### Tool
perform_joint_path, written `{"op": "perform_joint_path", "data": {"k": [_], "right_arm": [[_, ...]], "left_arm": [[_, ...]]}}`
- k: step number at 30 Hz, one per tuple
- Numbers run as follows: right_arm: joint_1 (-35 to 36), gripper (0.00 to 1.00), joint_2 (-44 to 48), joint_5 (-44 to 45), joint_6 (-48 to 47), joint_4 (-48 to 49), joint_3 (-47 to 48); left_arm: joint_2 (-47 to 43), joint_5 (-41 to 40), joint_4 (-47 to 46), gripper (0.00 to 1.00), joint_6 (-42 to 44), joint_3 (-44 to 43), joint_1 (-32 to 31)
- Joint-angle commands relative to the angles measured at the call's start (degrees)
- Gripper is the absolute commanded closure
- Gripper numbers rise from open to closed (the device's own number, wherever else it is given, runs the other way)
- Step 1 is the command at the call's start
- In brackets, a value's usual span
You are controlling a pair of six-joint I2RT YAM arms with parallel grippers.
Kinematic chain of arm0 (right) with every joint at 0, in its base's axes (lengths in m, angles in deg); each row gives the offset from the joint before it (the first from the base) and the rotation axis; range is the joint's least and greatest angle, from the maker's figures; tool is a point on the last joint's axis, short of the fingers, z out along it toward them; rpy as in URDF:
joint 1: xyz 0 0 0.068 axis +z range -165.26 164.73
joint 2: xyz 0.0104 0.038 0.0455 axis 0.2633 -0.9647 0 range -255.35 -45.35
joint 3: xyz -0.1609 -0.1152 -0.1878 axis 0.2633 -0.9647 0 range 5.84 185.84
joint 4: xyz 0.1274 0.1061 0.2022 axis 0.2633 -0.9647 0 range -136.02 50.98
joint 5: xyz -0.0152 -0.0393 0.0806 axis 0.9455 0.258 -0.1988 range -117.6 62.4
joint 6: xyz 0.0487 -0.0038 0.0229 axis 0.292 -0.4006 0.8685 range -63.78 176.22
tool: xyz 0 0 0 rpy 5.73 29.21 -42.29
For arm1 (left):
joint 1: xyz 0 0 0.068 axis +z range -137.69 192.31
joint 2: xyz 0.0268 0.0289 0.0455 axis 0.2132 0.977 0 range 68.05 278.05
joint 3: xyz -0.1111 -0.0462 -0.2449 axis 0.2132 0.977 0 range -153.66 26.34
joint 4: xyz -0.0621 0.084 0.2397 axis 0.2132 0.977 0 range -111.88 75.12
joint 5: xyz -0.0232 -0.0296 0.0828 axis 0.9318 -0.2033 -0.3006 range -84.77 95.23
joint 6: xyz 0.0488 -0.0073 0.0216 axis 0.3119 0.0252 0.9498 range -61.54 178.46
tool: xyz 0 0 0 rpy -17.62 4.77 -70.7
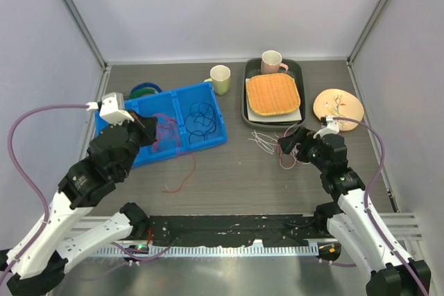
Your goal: Untangle the cables
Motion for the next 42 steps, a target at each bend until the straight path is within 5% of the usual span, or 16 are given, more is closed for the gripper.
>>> {"op": "perform_joint_path", "data": {"k": [1, 9, 26, 33, 42], "right_arm": [[-0.1, 0.08, 2.0, -1.8, 2.3, 11.6, -4.7], [0.0, 0.06, 2.6, 4.8, 2.2, 8.0, -5.6], [0.0, 0.06, 2.8, 4.7, 1.7, 7.3, -6.0], [0.0, 0.06, 2.1, 4.3, 1.7, 7.2, -5.9], [0.0, 0.06, 2.5, 4.2, 1.6, 7.1, -6.0]], "left_arm": [[5.4, -6.6, -3.9, 1.00, 5.6, -9.7, 0.2], [11.7, -16.1, -6.1, 1.00, 16.1, -22.1, 0.2], [25.7, -30.1, -29.3, 1.00, 43.4, -33.5, 1.1], [26.8, -24.5, -25.6, 1.00, 37.9, -29.9, 5.3], [31.9, -2.8, -11.3, 1.00, 17.4, -26.8, 23.3]]}}
